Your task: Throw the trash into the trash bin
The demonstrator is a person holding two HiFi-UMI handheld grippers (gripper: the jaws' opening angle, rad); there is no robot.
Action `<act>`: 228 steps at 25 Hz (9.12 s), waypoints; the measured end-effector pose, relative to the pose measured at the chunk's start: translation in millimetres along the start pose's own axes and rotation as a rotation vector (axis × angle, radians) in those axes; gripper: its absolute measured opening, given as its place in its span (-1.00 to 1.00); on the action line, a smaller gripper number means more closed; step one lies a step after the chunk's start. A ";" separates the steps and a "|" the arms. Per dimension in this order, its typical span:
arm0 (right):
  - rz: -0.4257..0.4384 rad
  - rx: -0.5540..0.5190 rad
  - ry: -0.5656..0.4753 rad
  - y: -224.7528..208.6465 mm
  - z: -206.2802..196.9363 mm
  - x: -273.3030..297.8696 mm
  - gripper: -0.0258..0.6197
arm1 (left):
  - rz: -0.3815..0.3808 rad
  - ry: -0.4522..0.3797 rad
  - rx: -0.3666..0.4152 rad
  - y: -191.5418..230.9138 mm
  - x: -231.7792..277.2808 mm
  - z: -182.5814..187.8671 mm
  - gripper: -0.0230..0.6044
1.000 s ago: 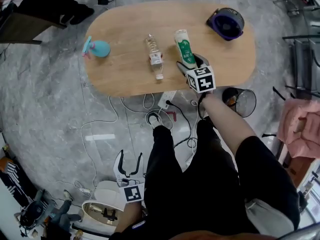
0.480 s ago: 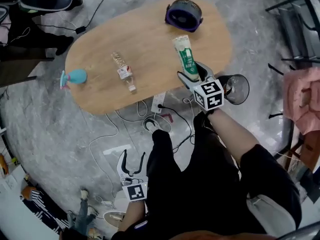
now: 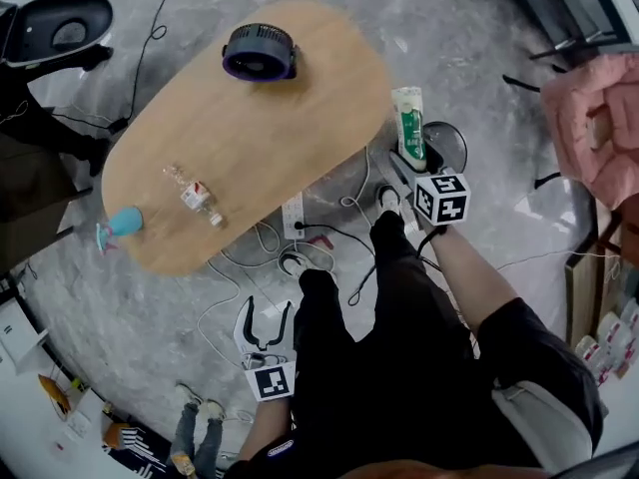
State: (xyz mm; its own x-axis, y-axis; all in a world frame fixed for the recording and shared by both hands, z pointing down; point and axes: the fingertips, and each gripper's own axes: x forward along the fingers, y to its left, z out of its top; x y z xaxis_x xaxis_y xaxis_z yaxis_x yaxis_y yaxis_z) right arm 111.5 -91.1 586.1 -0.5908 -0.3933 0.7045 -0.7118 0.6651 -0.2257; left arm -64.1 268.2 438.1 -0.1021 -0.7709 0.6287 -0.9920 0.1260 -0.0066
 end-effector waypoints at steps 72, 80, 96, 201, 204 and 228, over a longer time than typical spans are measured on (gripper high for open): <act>-0.215 0.558 1.016 -284.4 -345.2 107.1 0.17 | -0.247 0.286 0.096 -88.3 132.5 3.8 0.03; -0.291 0.409 0.933 -302.4 -323.1 98.0 0.18 | -0.259 0.251 0.089 -91.3 131.2 4.9 0.03; -0.329 0.221 0.544 -226.7 -233.9 13.1 0.21 | -0.165 0.113 0.042 -52.6 72.2 -4.7 0.03; 0.384 -0.334 0.047 238.4 33.6 64.7 0.13 | 0.173 -0.053 -0.016 91.8 19.6 -19.0 0.03; 0.352 -0.302 0.052 202.6 27.3 53.9 0.13 | 0.135 -0.066 0.030 82.0 46.7 3.9 0.03; -0.170 0.118 0.156 -154.0 -93.3 -27.7 0.13 | -0.212 -0.099 0.282 -80.9 220.4 121.0 0.03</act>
State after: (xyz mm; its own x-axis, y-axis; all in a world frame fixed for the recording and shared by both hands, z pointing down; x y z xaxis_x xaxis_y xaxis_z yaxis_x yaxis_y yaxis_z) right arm 272.9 -123.4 664.1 -0.3997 -0.3845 0.8321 -0.8406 0.5157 -0.1655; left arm -15.2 12.6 483.0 0.1154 -0.8199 0.5607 -0.9718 -0.2100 -0.1070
